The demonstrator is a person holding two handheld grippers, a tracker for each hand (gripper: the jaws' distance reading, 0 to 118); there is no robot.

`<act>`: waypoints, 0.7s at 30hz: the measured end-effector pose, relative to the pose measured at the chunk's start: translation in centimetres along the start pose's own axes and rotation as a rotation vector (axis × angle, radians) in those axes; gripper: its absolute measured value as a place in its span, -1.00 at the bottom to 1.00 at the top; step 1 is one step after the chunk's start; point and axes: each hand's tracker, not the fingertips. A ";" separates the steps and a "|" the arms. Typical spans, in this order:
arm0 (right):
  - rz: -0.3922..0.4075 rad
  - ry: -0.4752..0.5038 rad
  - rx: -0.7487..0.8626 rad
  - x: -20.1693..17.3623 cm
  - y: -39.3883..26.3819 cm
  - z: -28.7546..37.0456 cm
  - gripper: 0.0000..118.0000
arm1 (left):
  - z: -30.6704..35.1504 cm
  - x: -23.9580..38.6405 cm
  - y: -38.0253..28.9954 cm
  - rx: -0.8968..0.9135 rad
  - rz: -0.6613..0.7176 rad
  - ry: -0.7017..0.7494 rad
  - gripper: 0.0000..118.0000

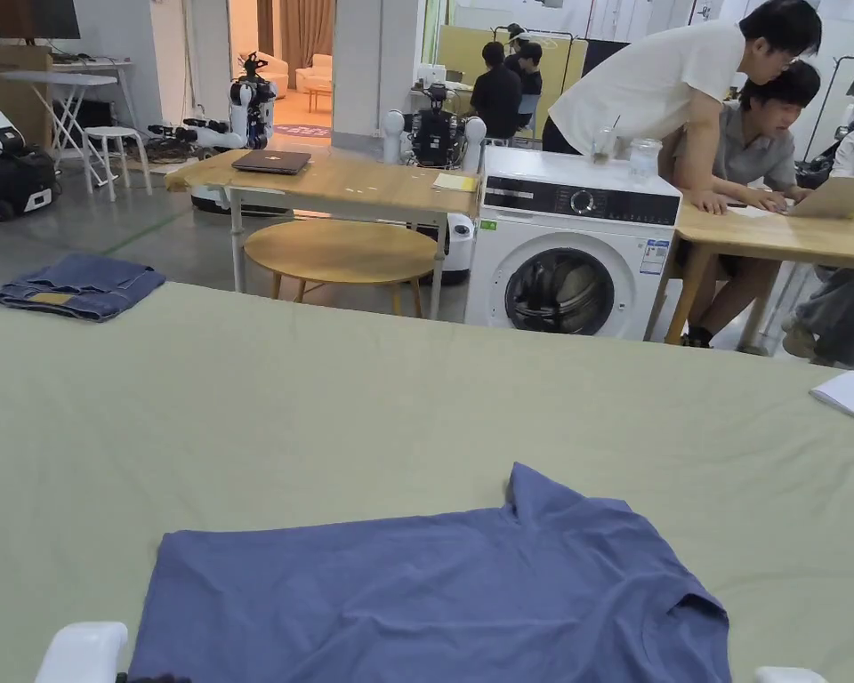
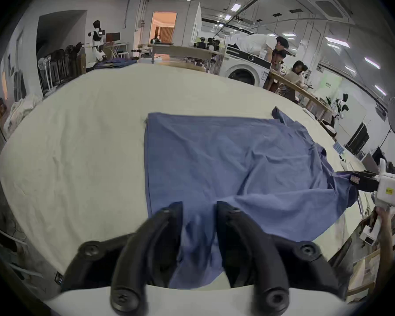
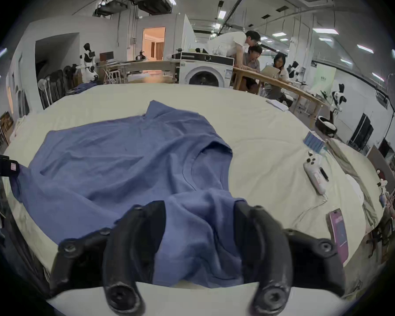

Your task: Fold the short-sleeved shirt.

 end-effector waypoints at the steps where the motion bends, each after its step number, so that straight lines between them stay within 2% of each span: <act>1: 0.004 -0.005 0.027 -1.2 0.5 1.1 0.05 | 0.2 0.3 0.6 0.019 -0.009 0.001 -0.20; 2: 0.010 -0.003 0.054 -1.8 1.1 1.3 0.06 | 0.3 0.6 1.3 0.043 -0.018 -0.003 -0.07; 10: -0.034 0.044 0.276 -7.2 5.2 2.8 0.03 | 0.7 6.2 5.1 0.260 -0.088 -0.045 -0.10; 12: -0.015 0.043 0.330 -8.7 6.1 3.2 -0.29 | 0.7 7.9 5.4 0.309 -0.102 -0.032 -0.13; 13: -0.006 0.042 0.345 -9.4 6.4 3.2 -0.50 | 0.8 8.7 5.6 0.338 -0.111 -0.038 -0.20; 14: 0.000 0.043 0.355 -10.1 6.7 3.3 -0.78 | 0.8 9.5 5.7 0.355 -0.117 -0.036 -0.42; 16: -0.010 0.055 0.360 -10.8 7.3 3.3 -0.92 | 0.7 10.7 5.8 0.365 -0.145 -0.026 -0.97; 18: -0.040 0.142 0.369 -11.0 7.6 3.2 -1.00 | 0.3 11.4 6.0 0.353 -0.163 -0.017 -1.00; 21: -0.023 0.137 0.355 -11.7 7.8 2.7 -1.00 | -0.3 11.2 6.3 0.311 -0.149 -0.063 -1.00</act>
